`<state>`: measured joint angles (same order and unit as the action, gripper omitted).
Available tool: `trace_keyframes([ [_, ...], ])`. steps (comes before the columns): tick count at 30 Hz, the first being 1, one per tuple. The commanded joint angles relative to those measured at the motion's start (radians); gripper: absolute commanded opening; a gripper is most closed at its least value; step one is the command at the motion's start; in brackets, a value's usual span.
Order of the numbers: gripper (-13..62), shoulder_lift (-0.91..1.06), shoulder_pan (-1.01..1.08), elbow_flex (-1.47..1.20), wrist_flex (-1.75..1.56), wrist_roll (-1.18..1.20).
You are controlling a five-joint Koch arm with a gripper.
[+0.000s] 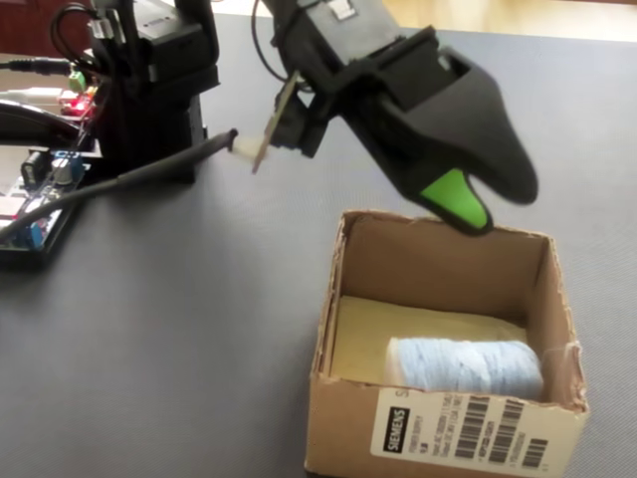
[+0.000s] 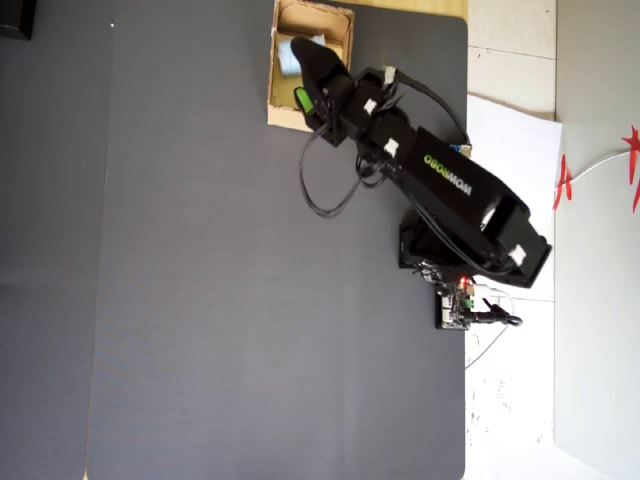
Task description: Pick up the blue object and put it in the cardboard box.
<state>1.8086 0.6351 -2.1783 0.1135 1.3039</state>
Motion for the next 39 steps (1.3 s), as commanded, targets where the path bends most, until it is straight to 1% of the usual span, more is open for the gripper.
trace_keyframes([
  [1, 32.6, 0.066, -0.049, 0.018, -0.078, 0.058],
  [3, 34.0, 0.103, -0.101, -0.028, -0.120, 0.123],
  [8, 34.2, 0.206, -0.238, -0.140, -0.193, 0.196],
  [20, 34.2, 0.428, -0.469, -0.407, -0.222, 0.250],
  [25, 34.1, 0.506, -0.528, -0.503, -0.222, 0.252],
  [29, 34.0, 0.558, -0.549, -0.601, -0.222, 0.304],
  [39, 34.2, 0.560, -0.549, -0.838, -0.359, 0.339],
])
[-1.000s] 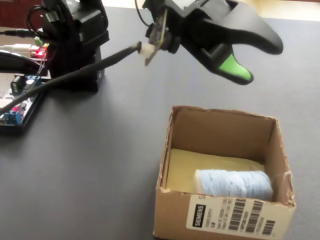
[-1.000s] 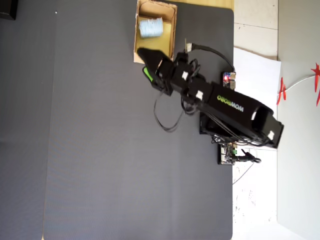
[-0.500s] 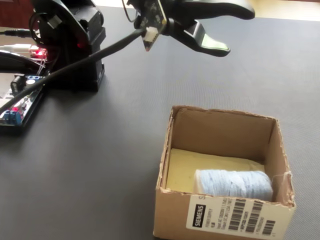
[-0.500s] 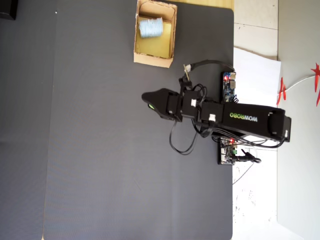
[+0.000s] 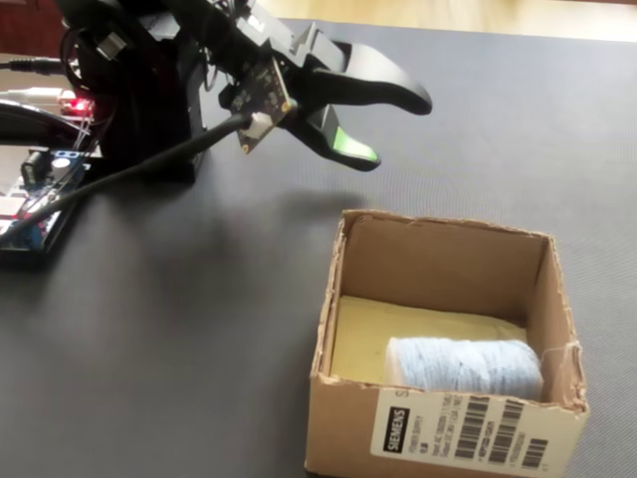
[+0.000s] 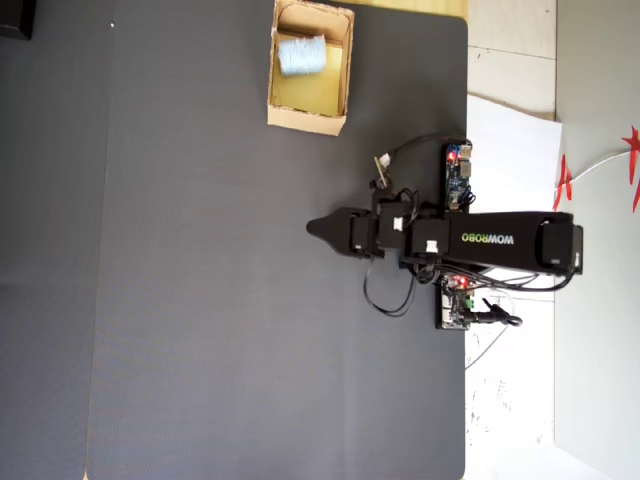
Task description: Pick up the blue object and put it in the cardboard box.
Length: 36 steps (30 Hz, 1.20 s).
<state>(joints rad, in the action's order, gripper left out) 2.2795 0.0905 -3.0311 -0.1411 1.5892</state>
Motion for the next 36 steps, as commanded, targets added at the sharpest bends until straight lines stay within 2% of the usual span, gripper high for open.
trace_keyframes([
  [1, 34.2, 0.089, -0.005, -0.006, -0.114, 0.066],
  [6, 34.4, 0.089, -0.005, -0.087, -0.140, 0.071],
  [36, 34.7, 0.080, 0.021, -0.087, 0.163, 0.115],
])
